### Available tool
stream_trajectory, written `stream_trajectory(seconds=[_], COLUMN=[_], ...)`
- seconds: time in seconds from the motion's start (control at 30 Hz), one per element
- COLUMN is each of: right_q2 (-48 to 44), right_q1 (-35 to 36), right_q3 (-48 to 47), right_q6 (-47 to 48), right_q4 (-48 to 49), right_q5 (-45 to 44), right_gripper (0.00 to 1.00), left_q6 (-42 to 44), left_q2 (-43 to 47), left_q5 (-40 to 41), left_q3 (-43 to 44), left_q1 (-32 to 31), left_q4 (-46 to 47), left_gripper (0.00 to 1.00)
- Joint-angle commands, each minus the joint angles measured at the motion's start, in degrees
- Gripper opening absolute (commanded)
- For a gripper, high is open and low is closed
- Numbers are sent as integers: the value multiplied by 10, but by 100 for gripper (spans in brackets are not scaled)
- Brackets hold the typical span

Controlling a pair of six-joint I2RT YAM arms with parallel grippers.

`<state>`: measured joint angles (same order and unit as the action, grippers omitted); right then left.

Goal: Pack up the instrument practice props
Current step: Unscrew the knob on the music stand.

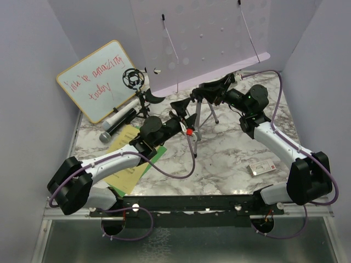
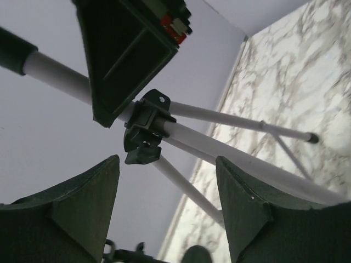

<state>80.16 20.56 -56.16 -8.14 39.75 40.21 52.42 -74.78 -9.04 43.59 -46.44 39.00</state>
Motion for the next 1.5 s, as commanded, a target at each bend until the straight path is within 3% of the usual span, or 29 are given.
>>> stream_trajectory(seconds=[0.0,0.4,0.57,0.7,0.93,1.47], right_q2=[10,10,11,11,12,18], right_q1=[9,8,8,8,8,8], right_q3=[0,1,0,1,0,-7], right_q6=[-25,-28,-28,-28,-25,-27], right_q4=[-47,-43,-43,-43,-46,-58], right_q5=[55,58,57,57,54,53], right_gripper=[1,1,1,1,1,1], left_q6=[168,206,161,82,-189,-1182], left_q2=[-22,-66,-64,-61,-51,-115], left_q5=[35,58,30,10,5,-82], left_q3=[24,68,79,86,108,116], left_q1=[-6,1,4,12,29,94], left_q4=[7,-18,-46,-61,-93,-99], left_gripper=[71,56,27,11,0,0])
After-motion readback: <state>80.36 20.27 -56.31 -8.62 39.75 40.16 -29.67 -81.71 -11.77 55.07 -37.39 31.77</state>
